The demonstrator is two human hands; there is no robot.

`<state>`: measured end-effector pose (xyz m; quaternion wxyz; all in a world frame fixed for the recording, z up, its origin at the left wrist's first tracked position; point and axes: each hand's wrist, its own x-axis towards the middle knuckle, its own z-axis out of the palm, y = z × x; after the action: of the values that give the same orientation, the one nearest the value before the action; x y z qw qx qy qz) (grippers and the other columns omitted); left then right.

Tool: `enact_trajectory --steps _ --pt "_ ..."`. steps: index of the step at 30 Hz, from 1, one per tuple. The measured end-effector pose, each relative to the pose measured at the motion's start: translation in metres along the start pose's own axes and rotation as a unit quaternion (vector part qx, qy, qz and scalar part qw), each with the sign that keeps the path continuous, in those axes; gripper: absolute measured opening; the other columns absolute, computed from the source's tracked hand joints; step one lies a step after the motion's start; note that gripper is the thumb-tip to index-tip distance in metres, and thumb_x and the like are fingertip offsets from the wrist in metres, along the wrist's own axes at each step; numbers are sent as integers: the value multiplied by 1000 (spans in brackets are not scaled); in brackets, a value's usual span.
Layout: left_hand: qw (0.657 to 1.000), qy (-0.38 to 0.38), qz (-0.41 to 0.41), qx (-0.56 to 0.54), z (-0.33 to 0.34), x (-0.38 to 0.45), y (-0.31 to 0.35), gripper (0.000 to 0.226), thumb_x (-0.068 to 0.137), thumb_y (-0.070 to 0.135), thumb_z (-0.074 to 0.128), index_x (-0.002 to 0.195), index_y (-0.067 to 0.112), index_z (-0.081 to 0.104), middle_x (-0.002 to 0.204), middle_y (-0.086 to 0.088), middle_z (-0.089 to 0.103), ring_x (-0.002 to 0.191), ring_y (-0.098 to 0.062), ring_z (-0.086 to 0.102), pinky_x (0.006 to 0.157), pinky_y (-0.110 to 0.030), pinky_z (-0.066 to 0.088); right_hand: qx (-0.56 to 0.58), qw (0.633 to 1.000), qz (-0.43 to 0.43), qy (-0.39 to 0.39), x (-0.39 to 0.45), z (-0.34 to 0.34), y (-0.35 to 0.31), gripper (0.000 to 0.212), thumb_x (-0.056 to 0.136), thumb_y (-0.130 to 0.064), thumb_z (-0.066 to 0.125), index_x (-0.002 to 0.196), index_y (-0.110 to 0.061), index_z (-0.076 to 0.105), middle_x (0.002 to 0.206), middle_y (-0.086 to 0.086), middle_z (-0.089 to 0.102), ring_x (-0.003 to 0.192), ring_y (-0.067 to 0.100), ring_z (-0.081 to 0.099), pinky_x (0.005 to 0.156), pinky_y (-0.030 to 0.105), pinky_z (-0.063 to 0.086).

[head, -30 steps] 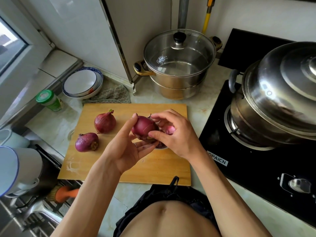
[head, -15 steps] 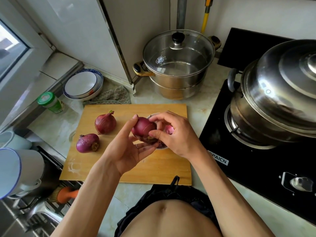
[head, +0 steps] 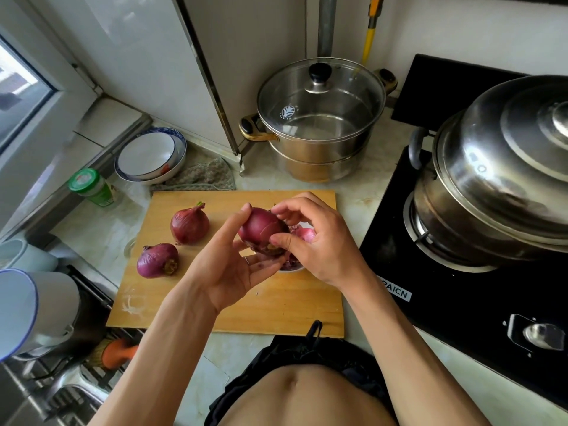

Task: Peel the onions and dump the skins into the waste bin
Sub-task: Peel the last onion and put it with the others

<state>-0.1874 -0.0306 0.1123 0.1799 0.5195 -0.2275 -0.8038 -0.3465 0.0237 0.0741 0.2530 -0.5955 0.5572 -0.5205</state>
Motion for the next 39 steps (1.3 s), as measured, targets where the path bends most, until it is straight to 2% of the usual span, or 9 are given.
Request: enact_trajectory --steps 7,13,19,24,27,28,30,34,39 --pt "1000 4 -8 -3 0 1 -3 82 71 56 74 124 -5 62 88 -24 70 71 -31 75 59 -33 63 3 1000 5 -14 -1 -2 1 28 80 -11 80 105 -9 67 104 -4 60 91 3 57 82 15 46" --pt "1000 3 -11 4 -3 2 -5 83 70 56 75 126 -5 61 95 -26 68 74 -33 75 62 -34 65 8 999 21 -40 0 -4 -1 29 78 -11 82 101 -12 65 103 -2 62 92 11 59 83 30 52" --pt "1000 6 -14 10 -5 3 -6 86 68 56 76 129 -3 61 99 -27 67 84 -37 74 73 -37 65 8 997 37 -62 -1 -5 -3 28 77 -12 82 97 -16 63 99 -4 60 90 12 59 81 30 51" --pt "1000 11 -7 2 -2 1 -6 88 69 55 74 132 -5 59 86 -23 71 77 -34 75 60 -33 64 8 998 38 -48 -3 -5 -4 26 79 -9 80 89 -22 59 78 -23 53 77 3 54 72 24 48" --pt "1000 7 -3 1 -1 0 -5 88 70 55 73 133 -5 58 84 -23 71 71 -32 75 58 -32 63 30 998 49 -40 -3 -5 -4 27 79 -12 80 90 -22 58 82 -21 55 79 6 56 73 33 54" --pt "1000 5 -3 -1 -1 -1 -5 87 71 55 73 132 -5 58 83 -23 71 70 -32 75 58 -33 63 34 997 52 -36 -4 -6 -5 28 79 -13 81 91 -22 58 84 -19 56 80 6 57 72 29 53" --pt "1000 2 -1 -7 -2 -1 -5 84 72 54 73 130 -5 59 86 -24 71 73 -32 75 64 -34 65 41 998 54 -20 -5 -7 -5 30 77 -13 84 94 -19 59 89 -16 58 83 3 60 73 19 50" --pt "998 3 39 -45 -3 1 -8 79 75 46 76 133 -4 58 108 -28 69 89 -35 76 86 -40 62 19 998 64 22 -6 -6 -4 30 78 -21 83 101 -14 66 99 -5 65 90 12 63 78 33 55" --pt "990 20 103 -94 2 1 -14 59 78 33 76 124 -3 64 110 -23 71 101 -33 74 89 -37 62 -48 996 74 25 -7 2 -3 41 78 -33 82 112 -16 68 107 -6 68 94 7 64 78 27 56"
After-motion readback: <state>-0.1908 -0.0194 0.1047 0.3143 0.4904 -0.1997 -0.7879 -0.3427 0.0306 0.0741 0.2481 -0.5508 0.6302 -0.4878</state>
